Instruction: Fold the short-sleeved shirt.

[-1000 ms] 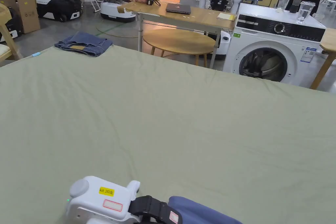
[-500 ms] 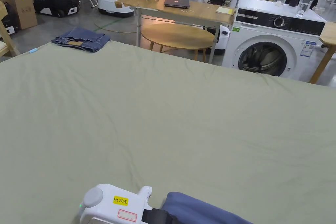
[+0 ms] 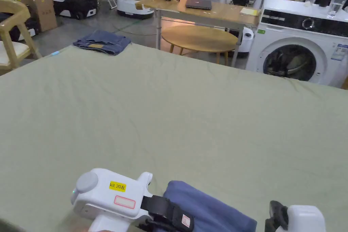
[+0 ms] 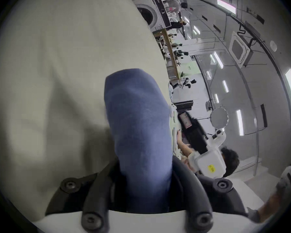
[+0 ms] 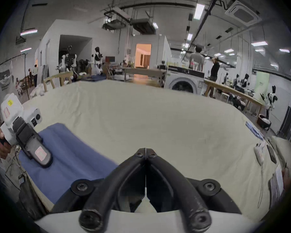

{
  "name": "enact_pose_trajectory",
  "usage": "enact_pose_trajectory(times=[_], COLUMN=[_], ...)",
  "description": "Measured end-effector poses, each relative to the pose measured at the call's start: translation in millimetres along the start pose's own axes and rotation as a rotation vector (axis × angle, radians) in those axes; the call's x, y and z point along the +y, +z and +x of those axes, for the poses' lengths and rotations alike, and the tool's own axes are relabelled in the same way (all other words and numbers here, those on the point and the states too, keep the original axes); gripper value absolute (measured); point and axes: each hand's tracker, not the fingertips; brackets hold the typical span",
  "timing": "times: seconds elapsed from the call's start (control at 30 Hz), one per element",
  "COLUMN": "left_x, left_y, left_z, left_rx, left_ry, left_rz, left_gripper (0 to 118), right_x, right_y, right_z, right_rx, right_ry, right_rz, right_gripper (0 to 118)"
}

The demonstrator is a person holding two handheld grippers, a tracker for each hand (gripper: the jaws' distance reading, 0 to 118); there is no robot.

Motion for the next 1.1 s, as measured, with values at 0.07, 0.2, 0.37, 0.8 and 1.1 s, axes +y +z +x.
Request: enact_pose_trajectory(times=[0.07,0.2,0.37,0.8,1.1], left_x=[3.9,16.7,43.0,63.3,57.4], left_y=[35.0,115.5,233.3,395.8,394.1], left_z=[2.2,4.2,-3.8,-47.5,-75.9], left_rx=[0.049,0.171,0.326,0.774,0.826], left_ry=[-0.006,-0.028,-0.005,0.209,0.271], left_rz=[0.011,0.072,0.126,0.217,0.217], left_gripper=[19,19,19,19,23], right_x=[11.1,26.7,41.1,34.0,27.8], right_y=[-3.9,-11.1,-16.4,-26.5,-30.0], right_z=[-3.8,-8.9,-12.0,-3.0,1.0], right_rx=[0.007,0.013,0.013,-0.019,-0.033], right_ry=[0.003,-0.008,-0.032,-0.042,-0.044], right_rz=[0.022,0.054,0.074,0.025,-0.012], right_gripper=[0,0,0,0,0])
